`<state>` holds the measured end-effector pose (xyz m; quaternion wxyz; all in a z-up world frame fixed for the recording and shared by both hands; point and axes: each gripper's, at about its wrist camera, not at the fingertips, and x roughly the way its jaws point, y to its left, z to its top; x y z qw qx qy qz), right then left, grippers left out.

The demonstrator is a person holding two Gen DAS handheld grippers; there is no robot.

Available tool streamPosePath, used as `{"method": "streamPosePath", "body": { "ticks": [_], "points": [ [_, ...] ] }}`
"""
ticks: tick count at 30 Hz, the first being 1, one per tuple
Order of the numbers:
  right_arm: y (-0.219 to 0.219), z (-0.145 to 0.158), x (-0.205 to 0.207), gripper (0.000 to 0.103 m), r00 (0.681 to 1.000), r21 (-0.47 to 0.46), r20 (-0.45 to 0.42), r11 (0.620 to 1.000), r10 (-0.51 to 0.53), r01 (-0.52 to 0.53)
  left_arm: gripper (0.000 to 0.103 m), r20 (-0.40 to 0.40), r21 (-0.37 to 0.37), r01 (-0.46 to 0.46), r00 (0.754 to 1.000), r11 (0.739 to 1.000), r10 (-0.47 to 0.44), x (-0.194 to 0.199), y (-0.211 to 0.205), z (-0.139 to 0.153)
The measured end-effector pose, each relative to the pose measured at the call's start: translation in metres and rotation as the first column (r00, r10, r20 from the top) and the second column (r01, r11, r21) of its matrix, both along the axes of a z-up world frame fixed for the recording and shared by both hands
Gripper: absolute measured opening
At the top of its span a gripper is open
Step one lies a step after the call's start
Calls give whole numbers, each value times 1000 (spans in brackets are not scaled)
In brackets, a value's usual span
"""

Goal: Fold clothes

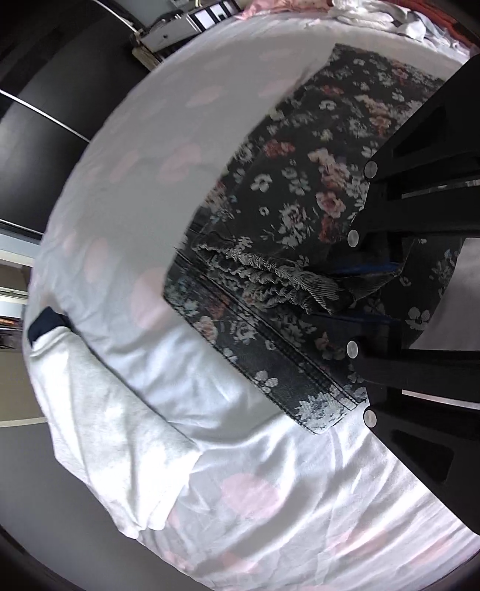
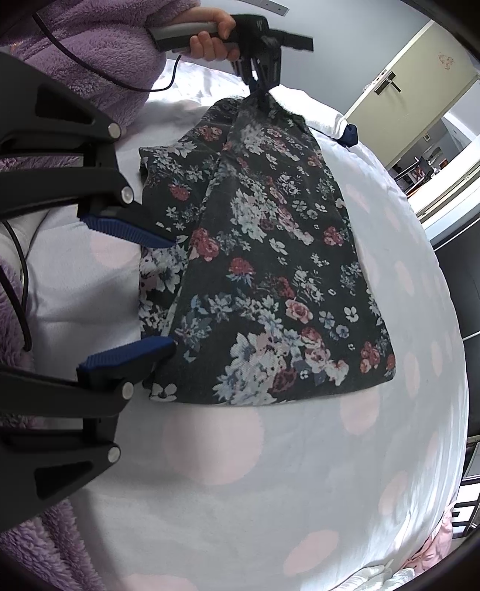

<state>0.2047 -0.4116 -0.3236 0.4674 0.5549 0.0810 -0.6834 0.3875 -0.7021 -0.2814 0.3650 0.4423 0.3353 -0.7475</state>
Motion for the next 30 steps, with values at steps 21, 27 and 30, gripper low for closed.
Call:
{"method": "streamPosePath", "body": {
  "ticks": [21,27,30],
  "points": [
    [20,9,-10,49,996,-52,-21,995,-84,83,28,209,-104,-102,970,989,122,6,-20,-18],
    [30,20,-22,47,978,-85,-44,976,-206,202,44,201,-163,-134,965,977,166,18,-17,-3],
    [24,19,-25,26,972,-50,-75,975,-222,218,44,164,-221,-165,965,961,203,27,-10,12]
  ]
}}
